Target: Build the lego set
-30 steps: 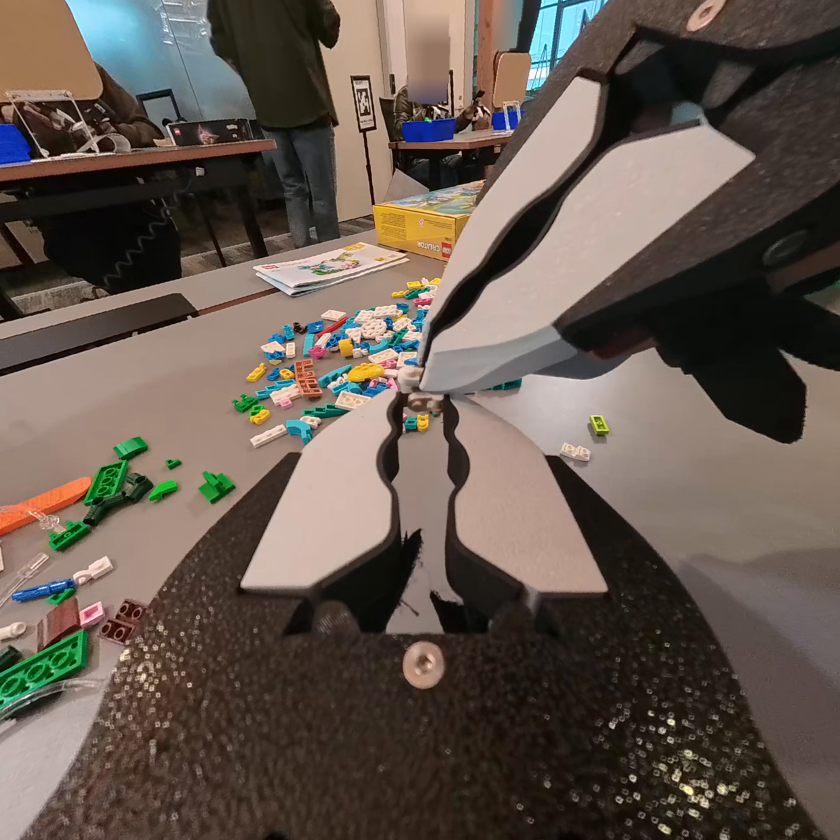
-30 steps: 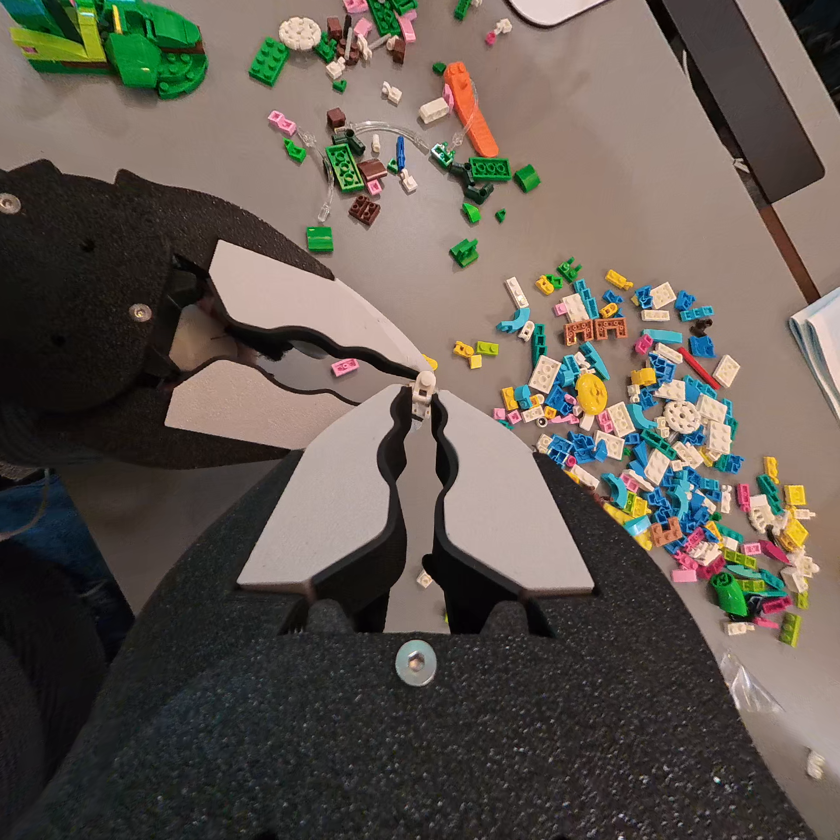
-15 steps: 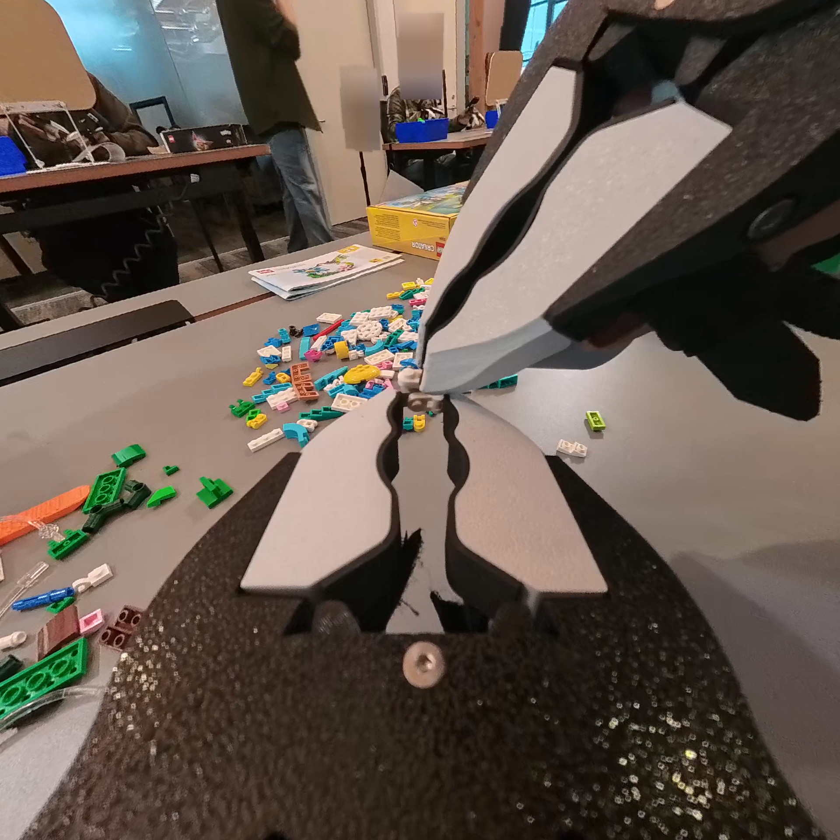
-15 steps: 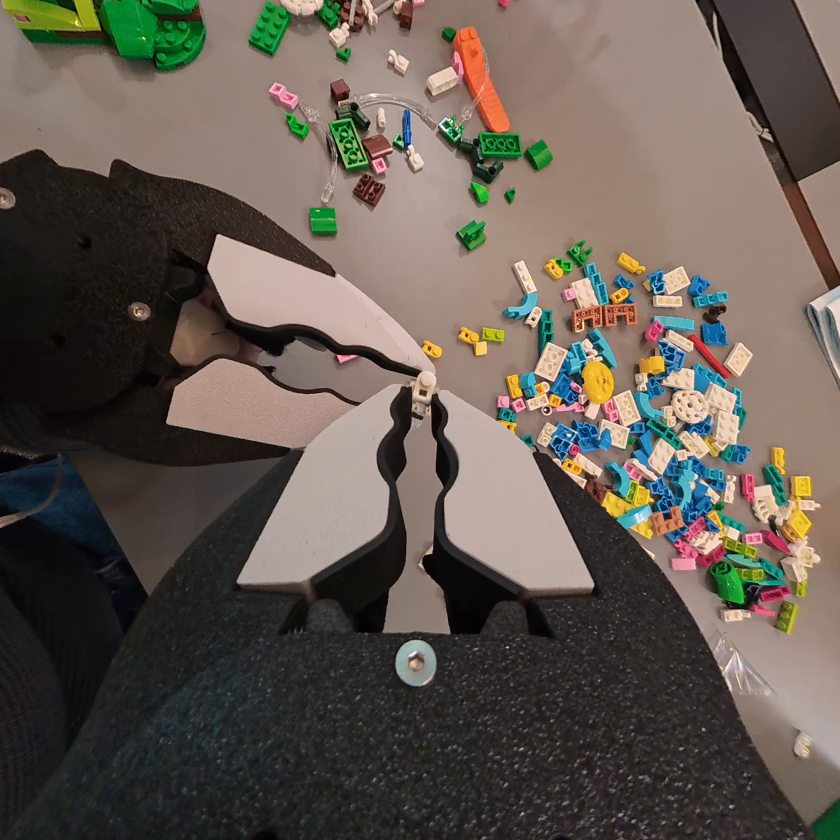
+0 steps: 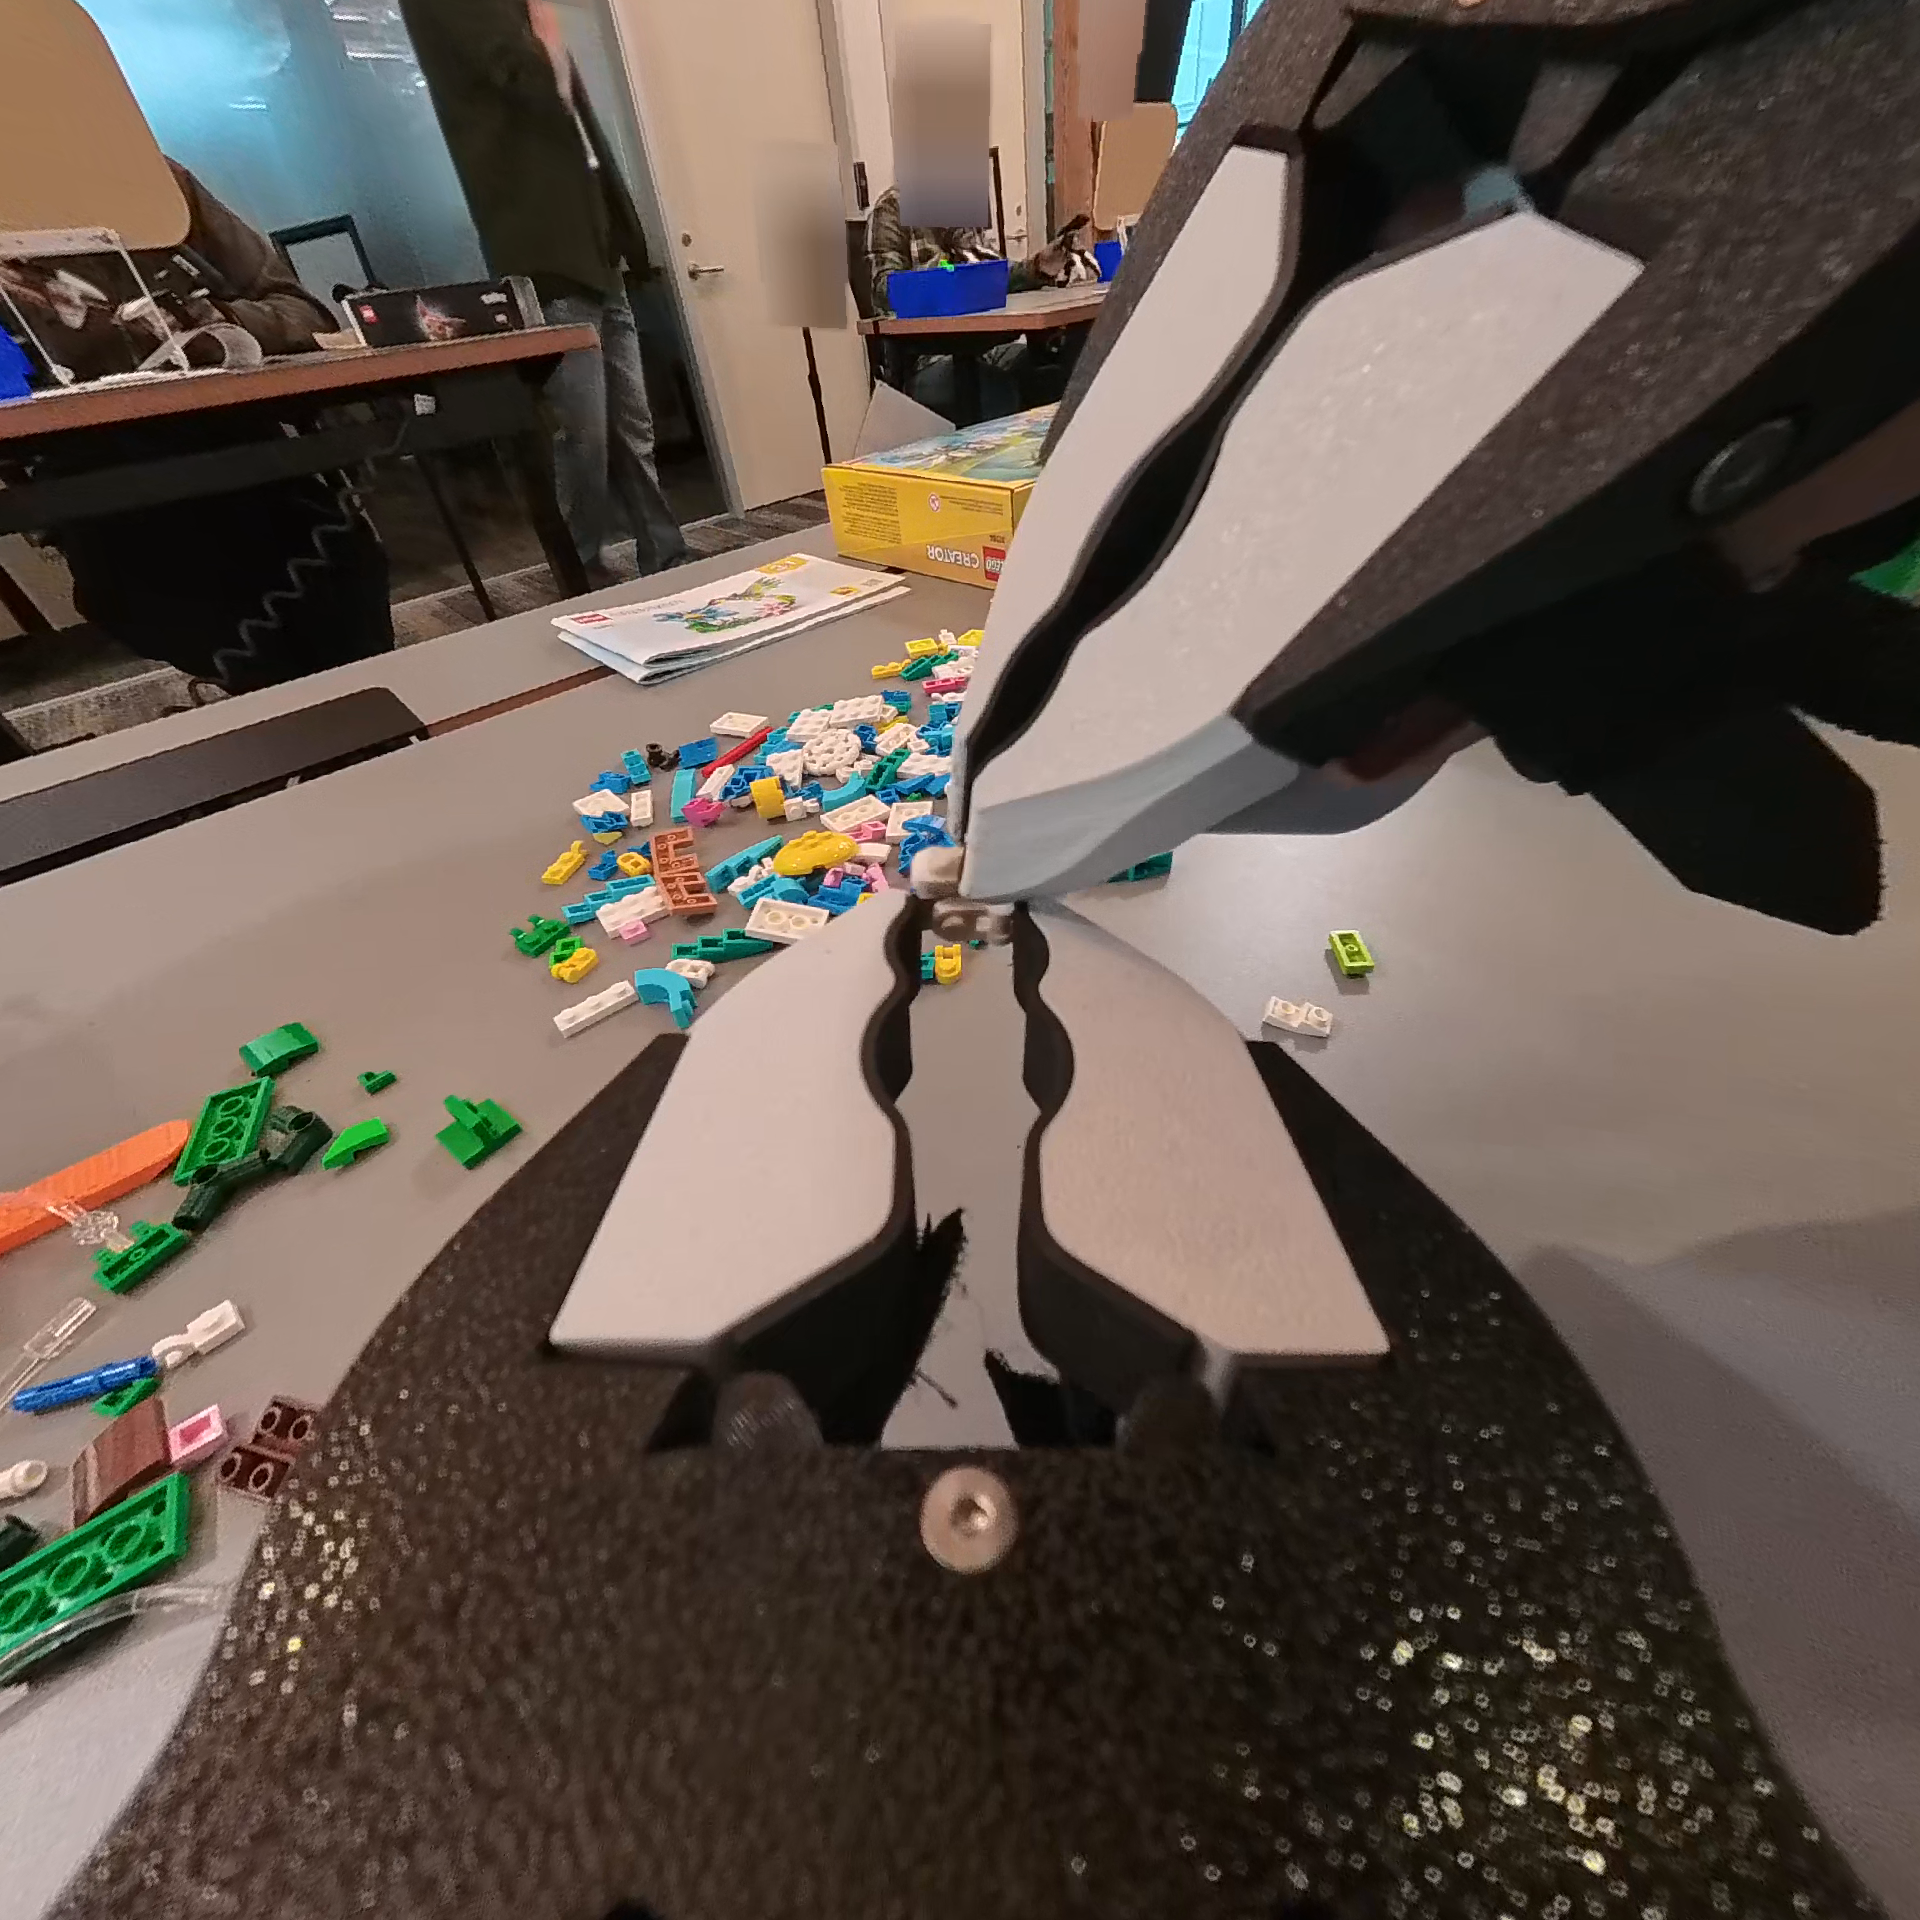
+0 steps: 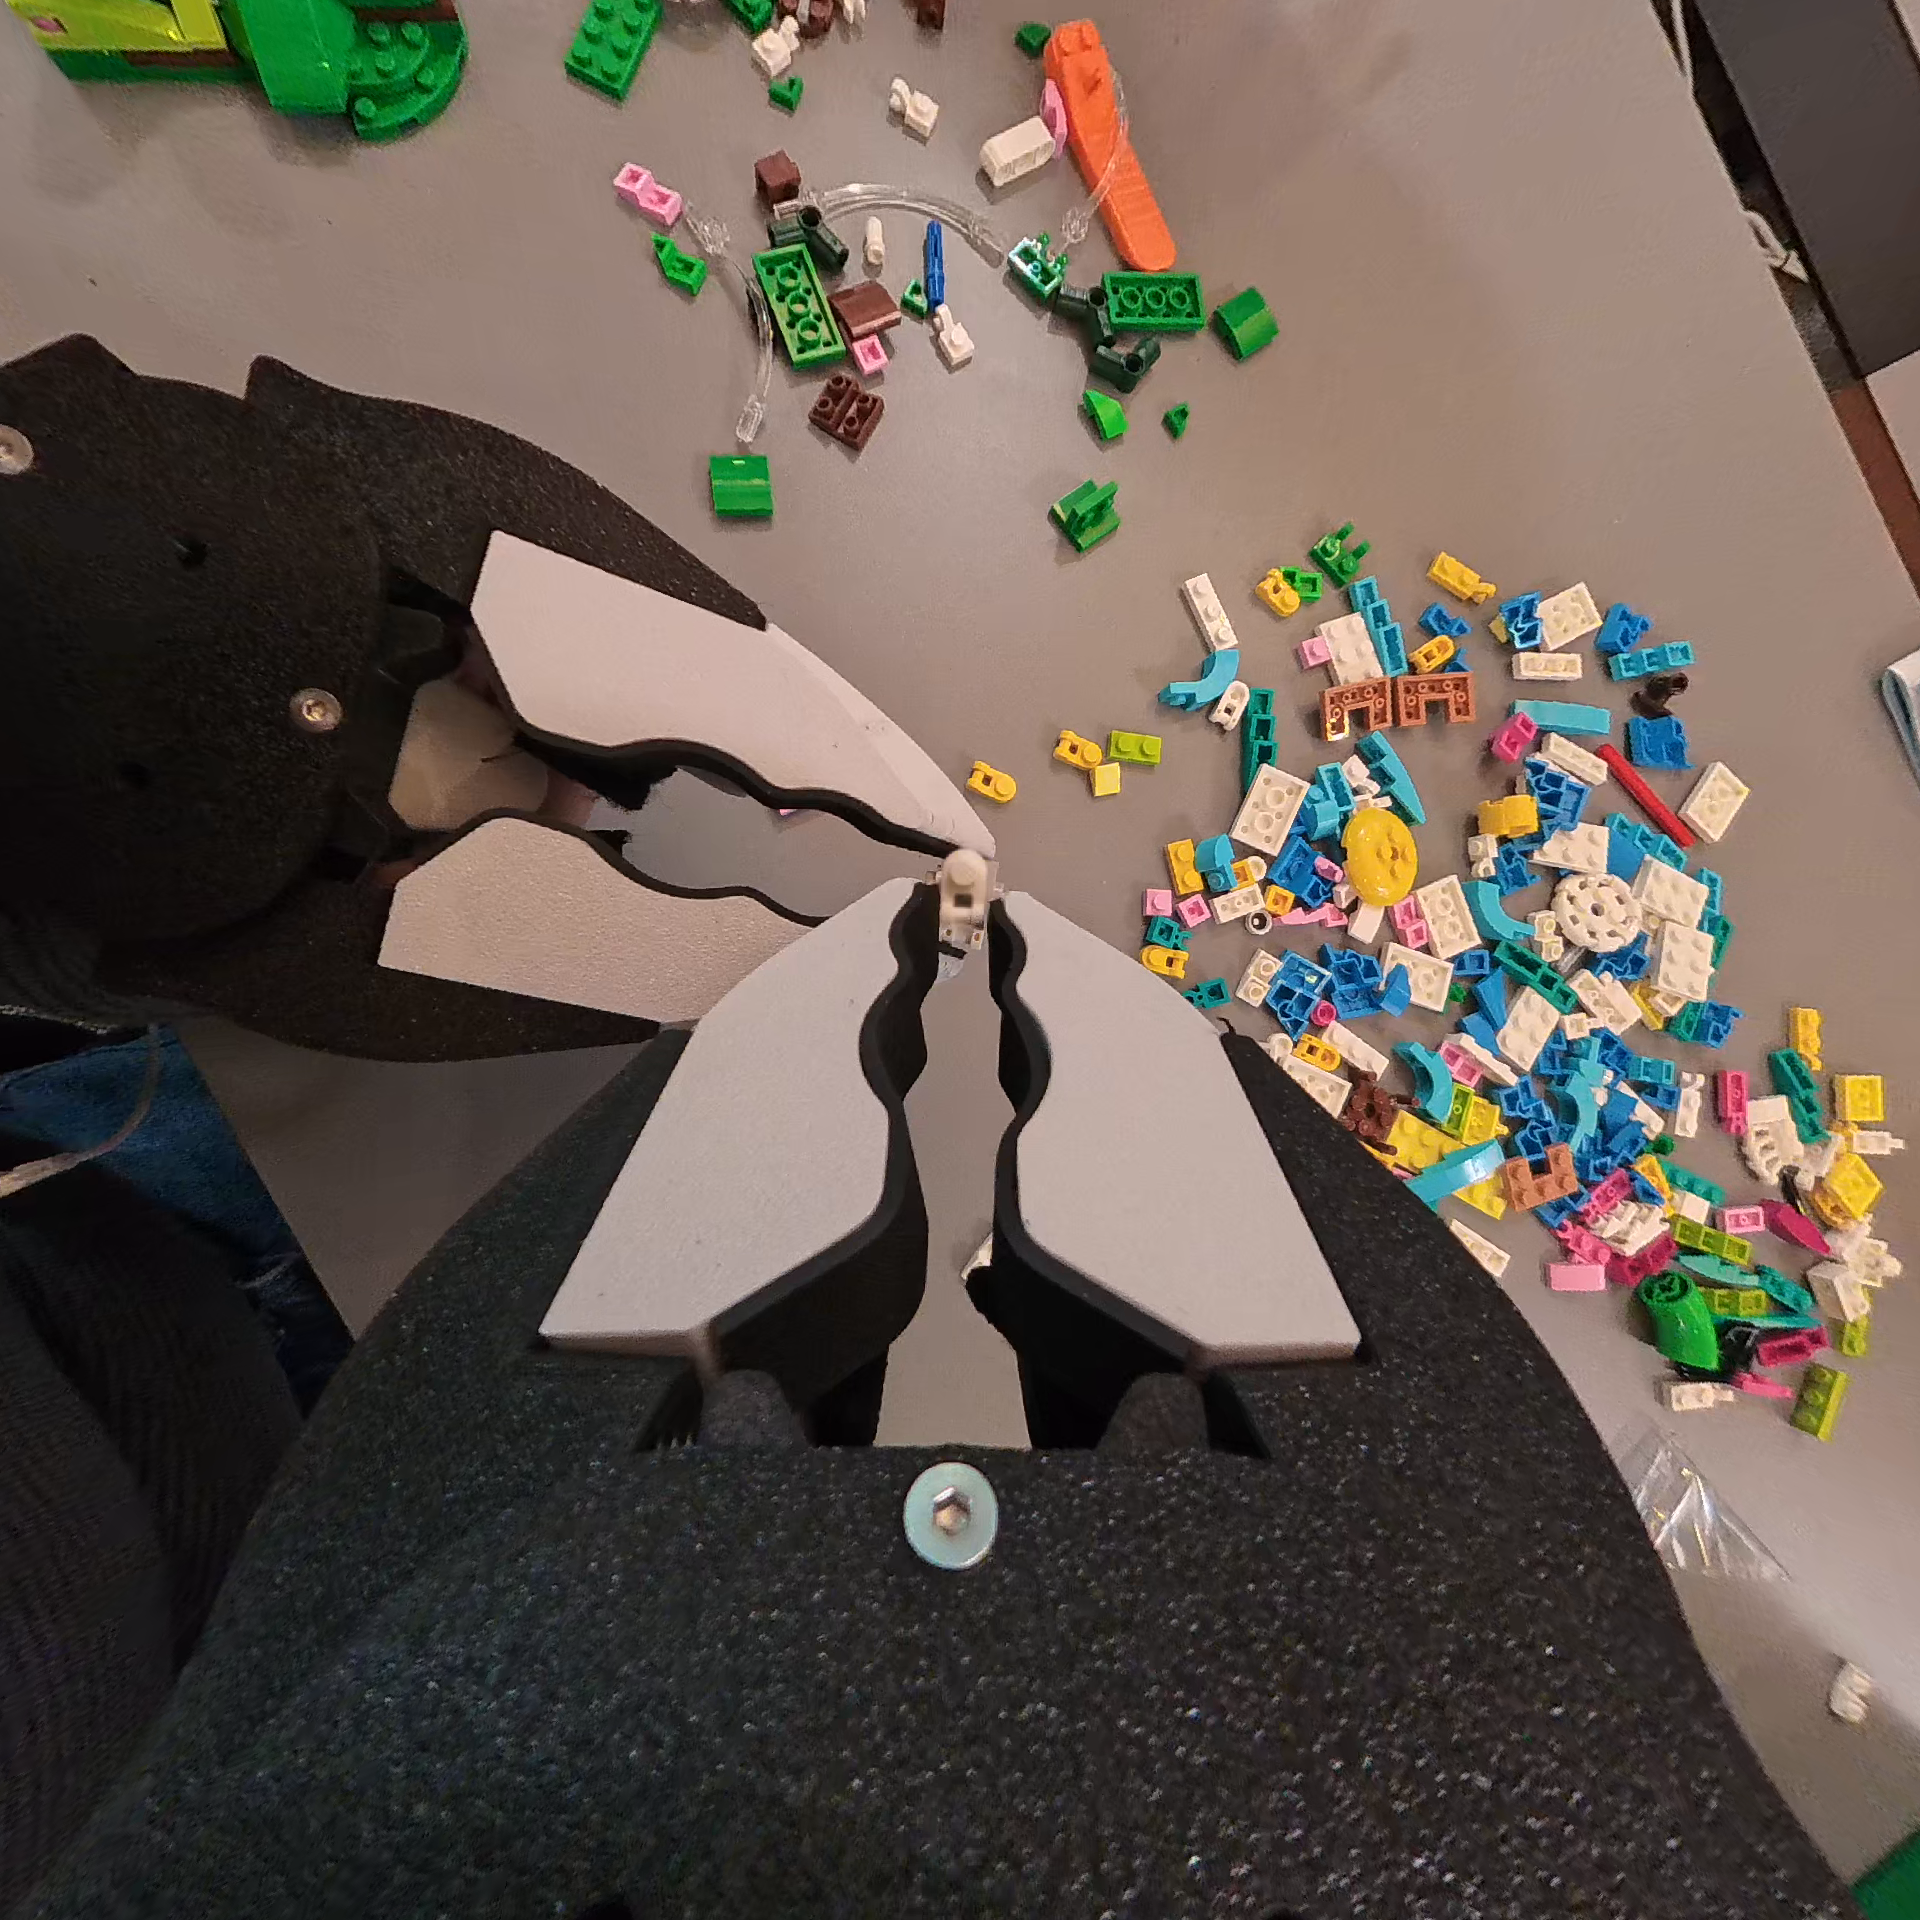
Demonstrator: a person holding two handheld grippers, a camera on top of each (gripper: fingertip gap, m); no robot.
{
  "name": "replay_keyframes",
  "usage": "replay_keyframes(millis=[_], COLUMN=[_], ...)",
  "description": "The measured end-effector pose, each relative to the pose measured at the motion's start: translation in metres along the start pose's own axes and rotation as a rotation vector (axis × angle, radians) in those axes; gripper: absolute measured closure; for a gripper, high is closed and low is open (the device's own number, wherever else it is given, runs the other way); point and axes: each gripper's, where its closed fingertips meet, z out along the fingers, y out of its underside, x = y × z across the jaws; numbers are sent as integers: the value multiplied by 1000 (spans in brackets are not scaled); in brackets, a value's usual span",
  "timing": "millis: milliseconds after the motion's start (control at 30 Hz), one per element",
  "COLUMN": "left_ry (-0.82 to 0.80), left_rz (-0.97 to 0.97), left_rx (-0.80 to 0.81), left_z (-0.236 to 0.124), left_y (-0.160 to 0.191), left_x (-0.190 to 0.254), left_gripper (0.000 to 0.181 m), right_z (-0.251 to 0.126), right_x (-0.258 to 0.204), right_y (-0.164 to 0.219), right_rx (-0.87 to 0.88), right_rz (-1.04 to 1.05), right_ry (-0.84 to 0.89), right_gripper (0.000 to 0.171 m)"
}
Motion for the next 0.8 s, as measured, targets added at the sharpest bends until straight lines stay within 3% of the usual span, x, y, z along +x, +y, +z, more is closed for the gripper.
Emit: replay_keyframes(millis=[800], left_ry=[5], left_rz=[5], left_rx=[-4], left_z=[0], left_y=[1], left_x=[1], left_gripper=[165], right_z=[-1], right_x=[1], right_y=[2], right_rx=[9], right_rz=[10], right_ry=[-6], right_gripper=[162])
